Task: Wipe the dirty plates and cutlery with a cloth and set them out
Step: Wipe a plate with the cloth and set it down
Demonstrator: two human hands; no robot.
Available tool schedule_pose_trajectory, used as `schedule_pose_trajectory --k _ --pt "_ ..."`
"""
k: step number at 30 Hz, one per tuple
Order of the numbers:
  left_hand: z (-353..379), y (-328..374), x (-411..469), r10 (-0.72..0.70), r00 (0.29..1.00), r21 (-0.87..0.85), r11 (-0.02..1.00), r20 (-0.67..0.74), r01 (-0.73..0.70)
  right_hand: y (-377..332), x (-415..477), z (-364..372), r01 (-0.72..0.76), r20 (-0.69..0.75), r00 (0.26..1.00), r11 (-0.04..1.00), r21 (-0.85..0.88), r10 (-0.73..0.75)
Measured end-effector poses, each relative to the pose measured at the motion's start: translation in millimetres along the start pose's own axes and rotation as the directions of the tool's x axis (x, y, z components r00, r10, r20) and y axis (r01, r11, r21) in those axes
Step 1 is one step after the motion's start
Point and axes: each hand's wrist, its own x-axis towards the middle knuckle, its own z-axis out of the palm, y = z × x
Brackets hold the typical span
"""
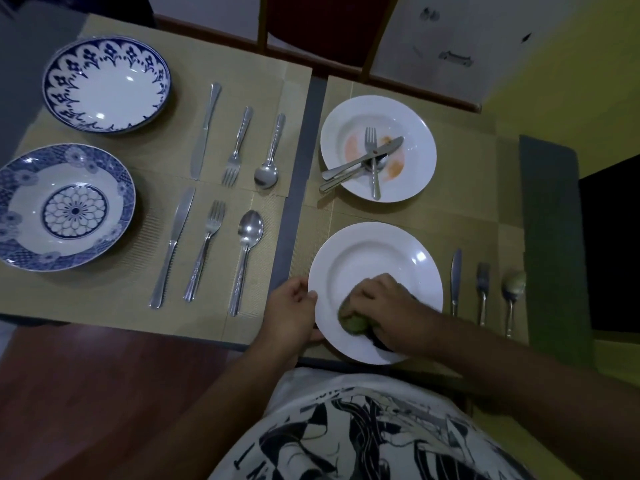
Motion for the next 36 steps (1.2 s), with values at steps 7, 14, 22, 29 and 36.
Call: schedule_pose_trajectory --k 7,14,22,29,36 --pt "1 -1 3 -0.001 1.000 -0.022 1.000 -0.016 0.001 45 -25 -48 0.008 0.125 0.992 0.956 -0.293 0.030" --pt "3 -6 0 -0.011 1.000 -0.039 0.999 0.006 0.011 -9 -17 -11 0.015 0.090 0.996 1.000 -0.016 -0.013" --pt "3 -7 2 0.022 1.000 -0.019 1.000 -0.008 -0.022 18 30 -24 -0.220 -0.296 0.939 0.968 -0.122 0.176" --pt "6 -9 2 0.042 0.998 0.013 0.999 -0.041 -0.042 -25 -22 10 -0.297 -0.189 0.937 0.955 0.019 0.295" --pt "5 -2 -2 0.033 0.999 0.059 0.998 -0.018 -0.032 1 28 -13 -0.294 -0.286 0.917 0.956 -0.015 0.278"
